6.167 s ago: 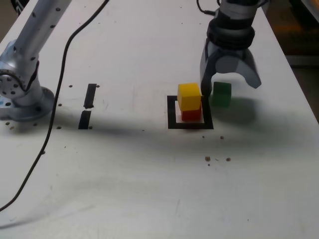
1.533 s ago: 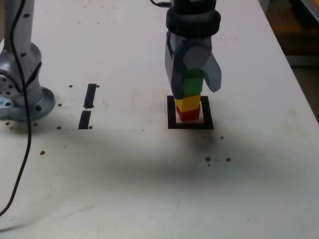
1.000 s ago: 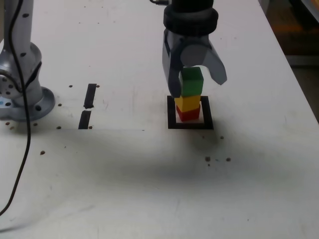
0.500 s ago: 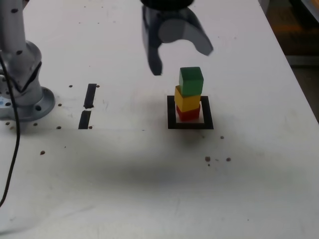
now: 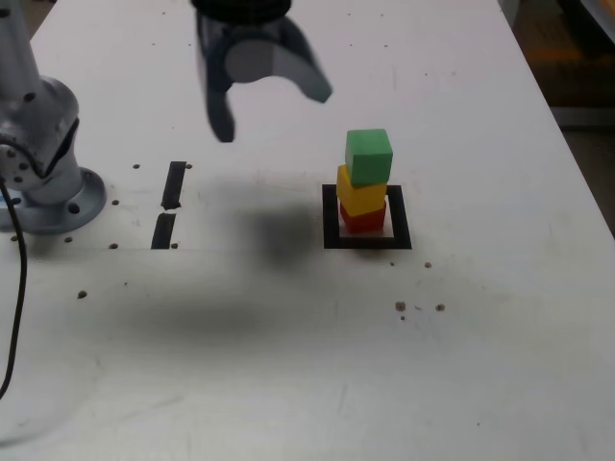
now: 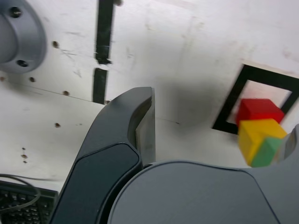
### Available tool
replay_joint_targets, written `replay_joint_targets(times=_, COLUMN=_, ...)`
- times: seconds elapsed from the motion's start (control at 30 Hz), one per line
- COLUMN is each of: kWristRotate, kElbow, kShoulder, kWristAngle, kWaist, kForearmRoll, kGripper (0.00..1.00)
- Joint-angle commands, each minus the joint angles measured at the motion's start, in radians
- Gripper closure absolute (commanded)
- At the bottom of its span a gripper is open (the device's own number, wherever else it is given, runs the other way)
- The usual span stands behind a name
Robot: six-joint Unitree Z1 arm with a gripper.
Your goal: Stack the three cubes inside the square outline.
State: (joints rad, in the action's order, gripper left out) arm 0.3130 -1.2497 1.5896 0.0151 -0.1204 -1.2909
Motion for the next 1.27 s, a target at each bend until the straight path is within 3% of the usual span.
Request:
replay_joint_targets(times=0.0, kWristRotate=0.012, kElbow=0.041, kShoulder=-0.014, kWristAngle=-0.007, kWaist=0.002, kForearmRoll=0.02, kGripper=0.0)
replay_joint_targets(times=0.33, kWristRotate=0.018, kElbow=0.217, kShoulder=-0.025, kWristAngle=-0.035, kWaist=0.007, kForearmRoll=0.107, kGripper=0.01)
replay_joint_targets(times=0.7, kWristRotate=-0.041, kElbow=0.375, kShoulder=-0.018, kWristAngle=-0.051, kWaist=0.007, kForearmRoll=0.299, kGripper=0.01)
replay_joint_targets(times=1.23, kWristRotate=-0.077, kElbow=0.45, kShoulder=-0.023, kWristAngle=-0.046, kWaist=0.007, kForearmRoll=0.368, kGripper=0.01)
